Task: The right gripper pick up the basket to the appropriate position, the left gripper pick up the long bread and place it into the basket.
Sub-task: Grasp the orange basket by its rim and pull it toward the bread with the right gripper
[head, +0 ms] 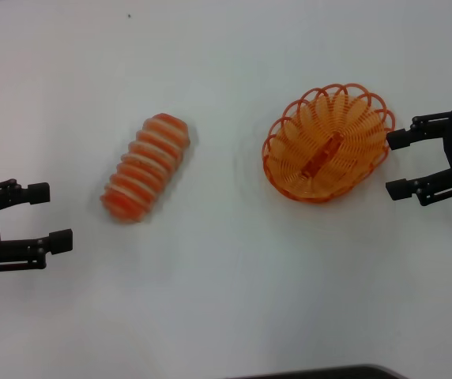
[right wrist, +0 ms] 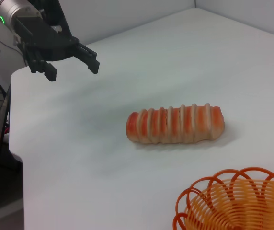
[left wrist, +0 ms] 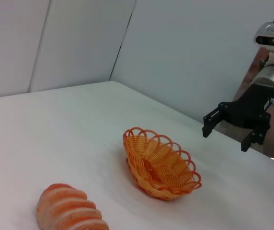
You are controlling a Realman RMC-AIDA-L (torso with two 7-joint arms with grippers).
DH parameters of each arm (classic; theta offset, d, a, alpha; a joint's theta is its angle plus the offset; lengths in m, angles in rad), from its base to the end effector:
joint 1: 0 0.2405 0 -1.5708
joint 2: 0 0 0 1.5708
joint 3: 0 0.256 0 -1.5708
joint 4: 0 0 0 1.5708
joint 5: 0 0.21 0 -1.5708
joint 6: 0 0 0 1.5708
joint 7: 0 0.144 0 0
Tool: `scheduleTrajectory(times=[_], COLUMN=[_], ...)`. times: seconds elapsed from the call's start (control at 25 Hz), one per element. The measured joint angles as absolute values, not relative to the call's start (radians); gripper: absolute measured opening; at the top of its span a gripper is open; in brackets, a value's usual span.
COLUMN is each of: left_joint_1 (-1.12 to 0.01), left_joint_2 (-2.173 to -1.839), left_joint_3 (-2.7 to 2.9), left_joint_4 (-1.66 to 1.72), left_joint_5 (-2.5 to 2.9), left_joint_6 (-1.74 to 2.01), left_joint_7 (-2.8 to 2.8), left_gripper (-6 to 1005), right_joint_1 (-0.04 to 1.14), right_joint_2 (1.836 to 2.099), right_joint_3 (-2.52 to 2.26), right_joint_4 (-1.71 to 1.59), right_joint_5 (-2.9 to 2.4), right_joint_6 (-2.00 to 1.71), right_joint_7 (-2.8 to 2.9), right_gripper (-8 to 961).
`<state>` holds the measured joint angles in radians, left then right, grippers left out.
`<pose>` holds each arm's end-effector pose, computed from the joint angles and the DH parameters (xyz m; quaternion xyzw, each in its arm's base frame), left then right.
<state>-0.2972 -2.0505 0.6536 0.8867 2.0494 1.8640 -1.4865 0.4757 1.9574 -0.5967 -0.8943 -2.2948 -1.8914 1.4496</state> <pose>-0.3034 0.2520 0.0482 -0.9356 -0.2598 -0.2244 0.0822 0.2971 0.2936 0.0801 -0.9729 0.1963 0.1030 0.0653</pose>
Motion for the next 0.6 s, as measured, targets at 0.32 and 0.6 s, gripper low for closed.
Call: scheduleTrajectory(times=[0.32,0.6], left_joint_1=[-0.298,-0.299], left_joint_2=[-2.051,-2.051], left_joint_3=[0.653,0.653], left_joint_4=[0.887,0.887], left_joint_5=[2.049,2.049], left_joint_6=[1.864,1.864], left_joint_7=[-1.486,-1.49], left_gripper=[936,936], right_joint_1=[0.481,0.522], right_joint_2=[1.956,1.954], right_joint_3=[-0.597,-0.581], right_joint_4=[-0.894,-0.936], right_joint_5=[-2.295,-2.296], right_joint_6=[-1.891,-1.834], right_joint_7=[1.452,1.584], right_gripper=[886,885])
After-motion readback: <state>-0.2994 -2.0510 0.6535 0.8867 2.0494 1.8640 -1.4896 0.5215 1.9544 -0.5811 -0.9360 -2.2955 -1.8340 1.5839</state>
